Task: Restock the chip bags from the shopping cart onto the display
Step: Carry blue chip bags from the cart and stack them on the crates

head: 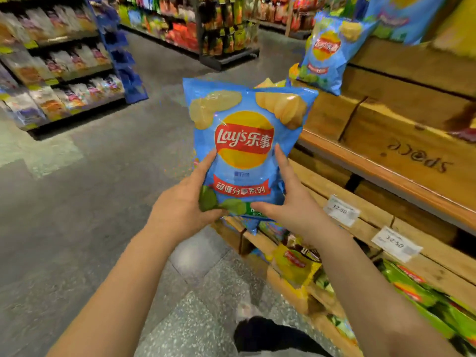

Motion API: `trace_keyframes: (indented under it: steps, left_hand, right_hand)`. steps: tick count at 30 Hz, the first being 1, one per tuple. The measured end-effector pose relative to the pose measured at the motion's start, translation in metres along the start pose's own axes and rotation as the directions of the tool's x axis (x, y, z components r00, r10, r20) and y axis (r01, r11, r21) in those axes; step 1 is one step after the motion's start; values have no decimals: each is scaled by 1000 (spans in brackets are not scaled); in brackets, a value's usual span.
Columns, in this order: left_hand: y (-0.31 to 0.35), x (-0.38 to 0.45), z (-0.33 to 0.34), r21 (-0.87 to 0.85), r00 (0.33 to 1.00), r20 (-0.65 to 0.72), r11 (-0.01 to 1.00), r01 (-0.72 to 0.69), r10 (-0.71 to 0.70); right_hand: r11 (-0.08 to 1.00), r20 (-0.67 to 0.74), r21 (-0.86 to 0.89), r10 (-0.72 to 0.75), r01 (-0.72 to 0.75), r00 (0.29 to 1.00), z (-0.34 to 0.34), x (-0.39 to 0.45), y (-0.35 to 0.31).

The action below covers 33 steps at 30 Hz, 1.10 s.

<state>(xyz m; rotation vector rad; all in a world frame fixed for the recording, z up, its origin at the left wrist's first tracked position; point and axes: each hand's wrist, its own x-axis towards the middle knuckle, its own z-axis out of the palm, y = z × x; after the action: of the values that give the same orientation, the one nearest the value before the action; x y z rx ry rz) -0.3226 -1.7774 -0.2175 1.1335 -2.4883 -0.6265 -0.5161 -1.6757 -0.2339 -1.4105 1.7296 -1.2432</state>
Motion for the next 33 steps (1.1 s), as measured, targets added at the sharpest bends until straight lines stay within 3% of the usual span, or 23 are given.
trace_keyframes:
  steps: [7, 13, 19, 24, 29, 33]
  left_hand:
    - [-12, 169, 33, -20, 982, 41, 983, -184, 184]
    - [6, 300, 36, -15, 964, 95, 969, -247, 247]
    - [2, 378, 56, -93, 937, 168, 951, -293, 306]
    - [9, 441, 85, -112, 865, 227, 894, -434, 448]
    - [11, 487, 111, -216, 751, 347, 827, -520, 562]
    - [6, 521, 133, -324, 681, 366, 773, -546, 634]
  right_hand:
    - [999, -195, -13, 29, -32, 980, -45, 120, 50]
    - [998, -280, -4, 62, -65, 958, -101, 218, 75]
    - [990, -367, -53, 100, -128, 925, -115, 269, 102]
    - [985, -494, -23, 136, -169, 859, -133, 292, 127]
    - [958, -634, 0, 223, -288, 741, -127, 299, 144]
    - [929, -687, -9, 264, -371, 677, -129, 315, 162]
